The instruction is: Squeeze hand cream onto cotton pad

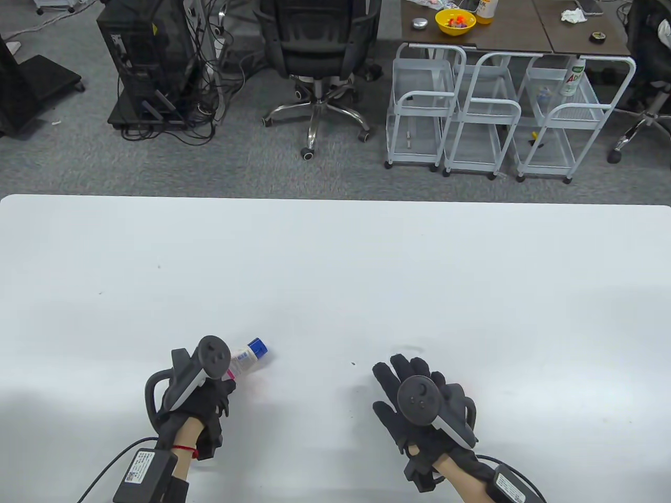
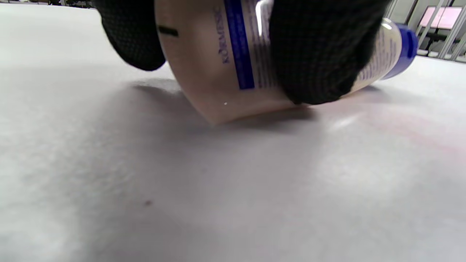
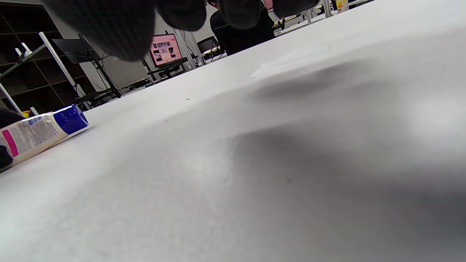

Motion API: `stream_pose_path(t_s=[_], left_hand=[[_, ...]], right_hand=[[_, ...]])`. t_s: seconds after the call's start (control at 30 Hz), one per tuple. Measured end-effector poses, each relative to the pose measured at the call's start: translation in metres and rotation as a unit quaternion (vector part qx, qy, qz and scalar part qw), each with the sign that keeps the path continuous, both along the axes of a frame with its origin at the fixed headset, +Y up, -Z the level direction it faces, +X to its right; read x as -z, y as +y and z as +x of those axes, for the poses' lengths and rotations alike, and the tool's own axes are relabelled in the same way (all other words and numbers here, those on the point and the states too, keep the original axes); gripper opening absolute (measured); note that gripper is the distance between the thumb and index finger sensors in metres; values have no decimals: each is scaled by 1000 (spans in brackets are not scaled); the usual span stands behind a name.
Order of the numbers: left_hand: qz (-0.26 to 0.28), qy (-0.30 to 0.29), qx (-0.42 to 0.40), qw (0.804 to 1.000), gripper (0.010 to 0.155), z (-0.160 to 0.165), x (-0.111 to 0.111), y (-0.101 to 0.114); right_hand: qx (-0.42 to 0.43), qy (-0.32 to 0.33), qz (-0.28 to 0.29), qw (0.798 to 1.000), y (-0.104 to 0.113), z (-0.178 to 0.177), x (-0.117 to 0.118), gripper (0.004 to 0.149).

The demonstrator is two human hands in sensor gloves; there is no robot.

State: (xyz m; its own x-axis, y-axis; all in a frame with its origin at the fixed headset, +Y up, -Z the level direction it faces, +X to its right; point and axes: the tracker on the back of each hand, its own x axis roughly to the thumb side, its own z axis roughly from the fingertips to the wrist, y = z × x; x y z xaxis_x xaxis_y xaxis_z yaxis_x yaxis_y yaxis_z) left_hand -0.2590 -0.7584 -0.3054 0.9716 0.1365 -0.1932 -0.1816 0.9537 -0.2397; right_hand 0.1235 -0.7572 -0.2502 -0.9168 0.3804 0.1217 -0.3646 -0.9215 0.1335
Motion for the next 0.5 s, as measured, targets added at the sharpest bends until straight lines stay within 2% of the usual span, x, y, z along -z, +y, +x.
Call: stream_pose_path(t_s=[0.13,0.27,0.33,0.4,0.5], left_hand=[[-18,-8,-43,999,50,2,-3,3],[-26,-63,-162,984,49,18,-10,11],[-26,-112,-222,968,49,36,-18,20],[-28,-157,-249,955,49,53,-26,27],[-25,-202,-265,942,48,72,-42,37]], right_hand=[[19,6,-6,1000,2,-3,-2,70],[84,23,-12,996,9,-6,-6,70],[170,39,-16,985,15,-9,-10,71],[239,55,4,969,21,-11,-13,70],[290,76,40,953,30,-13,-20,70]])
